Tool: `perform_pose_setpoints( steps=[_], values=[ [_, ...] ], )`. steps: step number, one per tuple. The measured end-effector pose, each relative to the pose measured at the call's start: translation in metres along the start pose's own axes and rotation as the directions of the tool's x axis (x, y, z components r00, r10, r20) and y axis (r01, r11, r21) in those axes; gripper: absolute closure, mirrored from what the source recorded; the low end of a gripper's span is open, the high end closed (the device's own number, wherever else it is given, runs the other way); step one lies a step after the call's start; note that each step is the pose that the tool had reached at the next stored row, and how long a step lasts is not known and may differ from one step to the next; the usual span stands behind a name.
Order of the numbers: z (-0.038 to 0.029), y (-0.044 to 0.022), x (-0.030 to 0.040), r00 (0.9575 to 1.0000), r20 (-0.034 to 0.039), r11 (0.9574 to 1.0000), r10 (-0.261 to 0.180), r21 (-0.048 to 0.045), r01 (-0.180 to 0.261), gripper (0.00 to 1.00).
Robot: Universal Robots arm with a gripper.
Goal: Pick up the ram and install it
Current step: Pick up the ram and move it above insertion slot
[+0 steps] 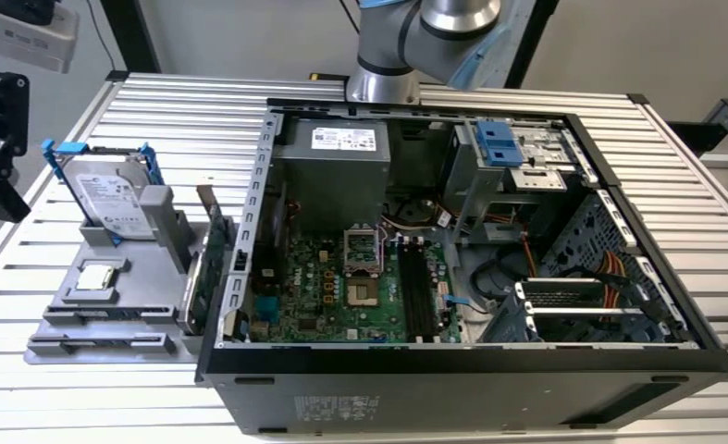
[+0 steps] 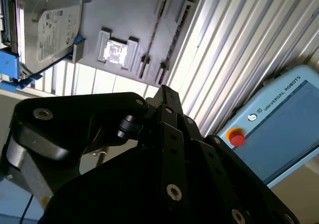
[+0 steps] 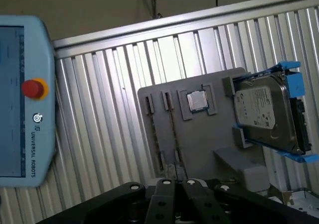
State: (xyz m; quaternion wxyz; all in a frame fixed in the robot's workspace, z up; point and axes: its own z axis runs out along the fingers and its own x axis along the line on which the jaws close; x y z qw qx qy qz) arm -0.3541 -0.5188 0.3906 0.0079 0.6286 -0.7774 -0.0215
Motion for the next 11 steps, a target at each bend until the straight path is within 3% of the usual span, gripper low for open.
perform_pose_setpoints(
  steps=[5, 11],
  values=[
    [0.0, 0.0, -0.0001, 0.9986, -0.0023, 0.9986, -0.053, -0.0009, 0.053, 1.0],
    [0.0, 0.0, -0.0001, 0.9974, -0.0031, 0.9974, -0.072, -0.0012, 0.072, 1.0]
  ],
)
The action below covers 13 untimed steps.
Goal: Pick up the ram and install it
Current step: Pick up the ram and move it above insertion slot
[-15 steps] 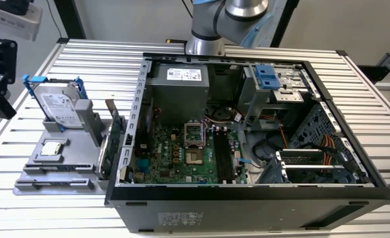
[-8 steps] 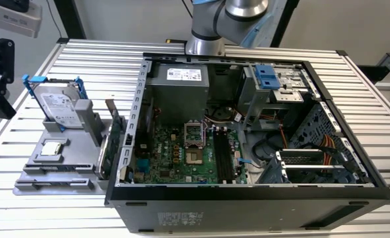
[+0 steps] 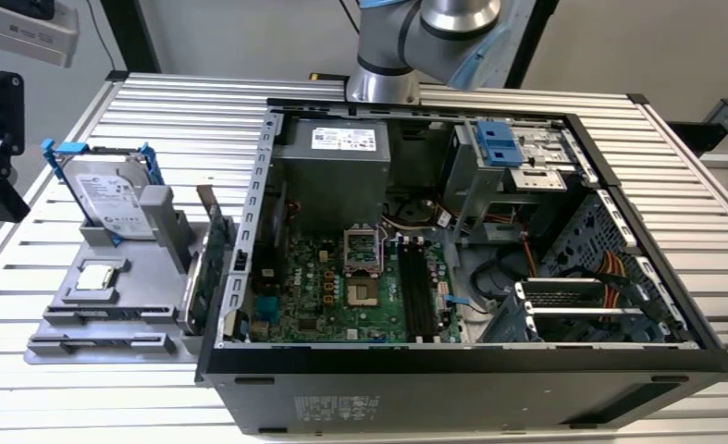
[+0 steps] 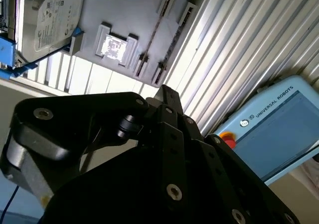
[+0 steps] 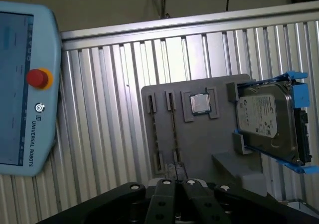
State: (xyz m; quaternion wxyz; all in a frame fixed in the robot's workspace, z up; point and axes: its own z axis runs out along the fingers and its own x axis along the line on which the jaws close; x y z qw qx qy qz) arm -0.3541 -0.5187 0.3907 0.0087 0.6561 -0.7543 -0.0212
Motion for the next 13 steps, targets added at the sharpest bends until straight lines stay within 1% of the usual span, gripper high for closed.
perform_pose_setpoints(
  steps=[10, 13],
  values=[
    [0.0, 0.0, 0.0, 1.0, -0.0001, 1.0, -0.002, 0.0, 0.002, 1.0],
    [0.0, 0.0, 0.0, 0.9997, -0.001, 0.9997, -0.024, -0.0004, 0.024, 1.0]
  ],
)
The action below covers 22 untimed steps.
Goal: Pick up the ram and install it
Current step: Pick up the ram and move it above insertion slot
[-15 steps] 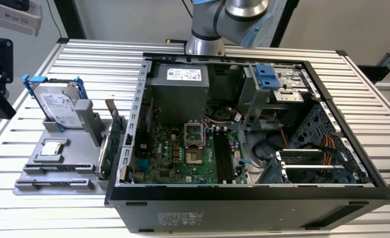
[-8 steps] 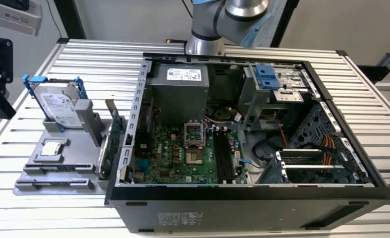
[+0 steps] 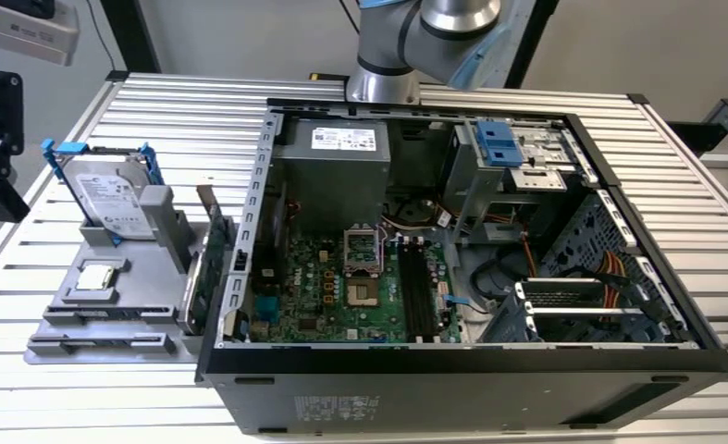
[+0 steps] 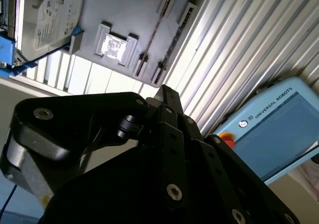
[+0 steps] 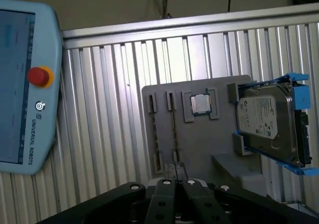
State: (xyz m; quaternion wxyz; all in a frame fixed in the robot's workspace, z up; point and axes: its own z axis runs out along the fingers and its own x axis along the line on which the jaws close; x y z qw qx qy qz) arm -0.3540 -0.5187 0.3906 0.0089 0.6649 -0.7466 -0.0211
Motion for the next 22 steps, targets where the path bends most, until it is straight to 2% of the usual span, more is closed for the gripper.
perform_pose_setpoints(
  steps=[3, 6, 9, 11, 12, 16, 22],
  values=[
    [0.0, 0.0, 0.0, 0.9986, -0.0023, 0.9986, -0.053, -0.0007, 0.053, 1.0],
    [0.0, 0.0001, 0.0, 0.9946, -0.0045, 0.9946, -0.104, 0.0027, 0.104, 1.0],
    [0.0001, 0.0, 0.0, 0.9899, -0.0062, 0.9896, -0.142, 0.0247, 0.142, 1.0],
    [0.0002, 0.0001, 0.0, 0.9874, -0.008, 0.986, -0.158, 0.0529, 0.158, 1.0],
    [0.0004, 0.0001, -0.0006, 0.9871, -0.0092, 0.9852, -0.16, 0.0613, 0.16, 1.0],
    [0.0014, 0.0011, -0.0027, 0.9871, -0.0098, 0.9846, -0.16, 0.0706, 0.16, 1.0],
    [0.0016, 0.0013, -0.0031, 0.9871, -0.0099, 0.9846, -0.16, 0.0708, 0.16, 1.0]
  ],
)
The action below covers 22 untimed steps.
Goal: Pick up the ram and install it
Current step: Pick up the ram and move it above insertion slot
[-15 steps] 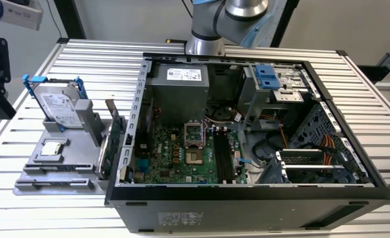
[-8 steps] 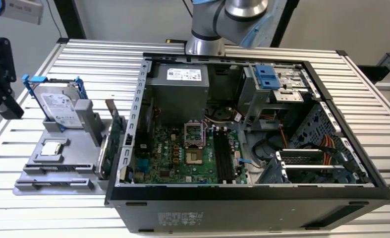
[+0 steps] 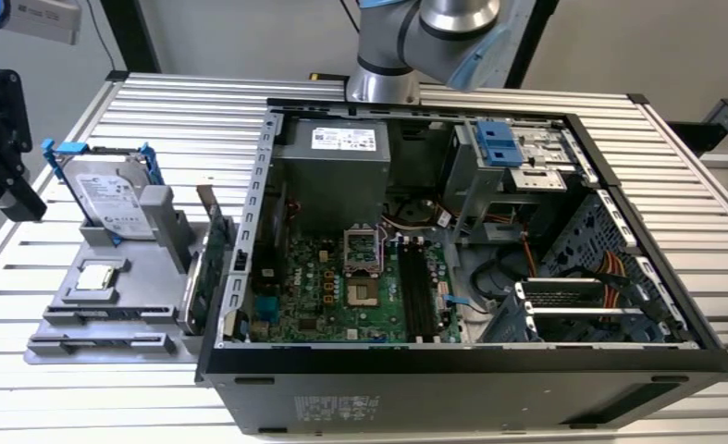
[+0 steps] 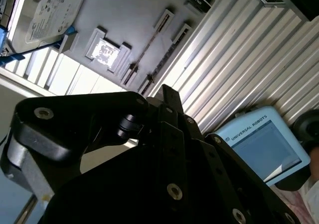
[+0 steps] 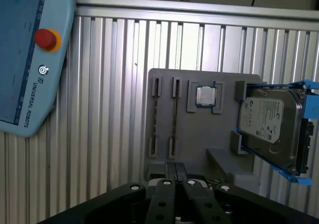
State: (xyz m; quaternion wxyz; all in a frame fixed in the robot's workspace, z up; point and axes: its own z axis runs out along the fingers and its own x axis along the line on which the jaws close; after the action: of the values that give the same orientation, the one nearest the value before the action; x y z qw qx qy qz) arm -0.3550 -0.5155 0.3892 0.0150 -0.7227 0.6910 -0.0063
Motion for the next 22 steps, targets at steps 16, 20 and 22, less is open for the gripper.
perform_pose_setpoints(
  steps=[16, 20, 22],
  values=[
    [0.0004, 0.0, -0.0001, 1.0, -0.0004, 1.0, 0.0, 0.0001, 0.0, 0.0],
    [0.0025, 0.0002, -0.0001, 1.0, -0.0004, 1.0, 0.0, -0.0006, 0.0, 0.0],
    [0.0034, 0.0003, -0.0001, 1.0, -0.0005, 1.0, 0.0, -0.0021, 0.0, 0.0]
  ],
)
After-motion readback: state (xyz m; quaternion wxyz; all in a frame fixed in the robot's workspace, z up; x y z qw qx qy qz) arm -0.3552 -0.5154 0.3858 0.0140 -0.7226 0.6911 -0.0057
